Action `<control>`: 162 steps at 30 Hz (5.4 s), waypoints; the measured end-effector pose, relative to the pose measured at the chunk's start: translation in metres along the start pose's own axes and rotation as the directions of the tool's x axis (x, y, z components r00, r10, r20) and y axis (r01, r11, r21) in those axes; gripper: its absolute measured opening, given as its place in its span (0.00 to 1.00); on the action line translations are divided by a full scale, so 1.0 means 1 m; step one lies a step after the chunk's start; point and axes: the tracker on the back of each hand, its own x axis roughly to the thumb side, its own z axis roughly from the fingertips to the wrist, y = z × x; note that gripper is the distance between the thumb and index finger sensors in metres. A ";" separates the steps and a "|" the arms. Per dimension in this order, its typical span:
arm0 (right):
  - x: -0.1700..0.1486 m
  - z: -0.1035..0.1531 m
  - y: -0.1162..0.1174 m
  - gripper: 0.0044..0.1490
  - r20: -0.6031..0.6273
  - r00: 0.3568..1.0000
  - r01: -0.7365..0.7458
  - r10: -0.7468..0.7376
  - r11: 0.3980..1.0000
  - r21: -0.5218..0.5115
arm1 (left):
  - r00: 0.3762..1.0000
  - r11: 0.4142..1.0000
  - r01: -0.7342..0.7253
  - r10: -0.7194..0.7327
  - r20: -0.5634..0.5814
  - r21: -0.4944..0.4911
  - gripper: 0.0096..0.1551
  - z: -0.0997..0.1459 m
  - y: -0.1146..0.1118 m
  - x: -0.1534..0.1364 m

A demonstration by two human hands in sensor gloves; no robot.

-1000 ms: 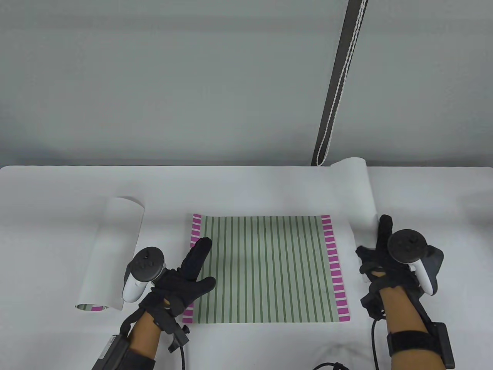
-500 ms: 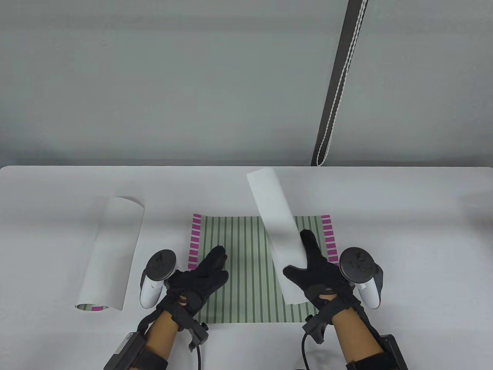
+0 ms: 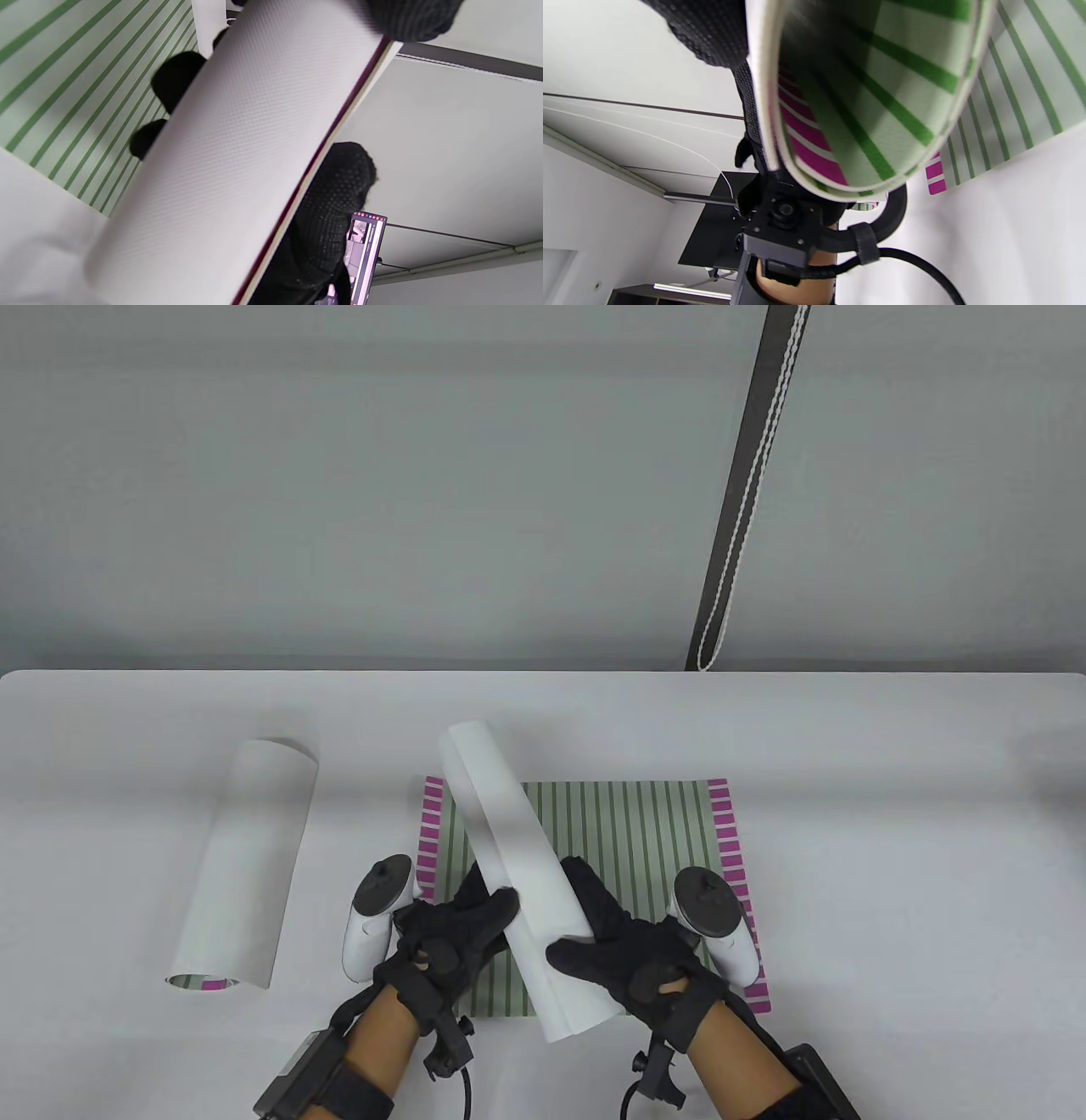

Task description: Unroll mouse pads and stack together

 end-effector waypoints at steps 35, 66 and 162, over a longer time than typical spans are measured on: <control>-0.011 0.019 -0.034 0.42 -0.053 0.995 0.074 -0.084 0.982 -0.174 | 0.994 0.995 -0.091 0.094 -0.063 0.042 0.57 0.007 0.008 -0.012; 0.005 0.025 -0.039 0.41 -0.036 0.998 -0.058 0.050 0.965 -0.255 | 0.991 0.992 -0.071 0.082 -0.104 0.106 0.57 0.010 0.017 -0.021; 0.047 0.043 -0.059 0.39 0.067 0.994 -0.063 0.087 0.953 -0.296 | 0.965 0.982 -0.067 0.108 -0.237 0.174 0.74 0.025 0.043 -0.039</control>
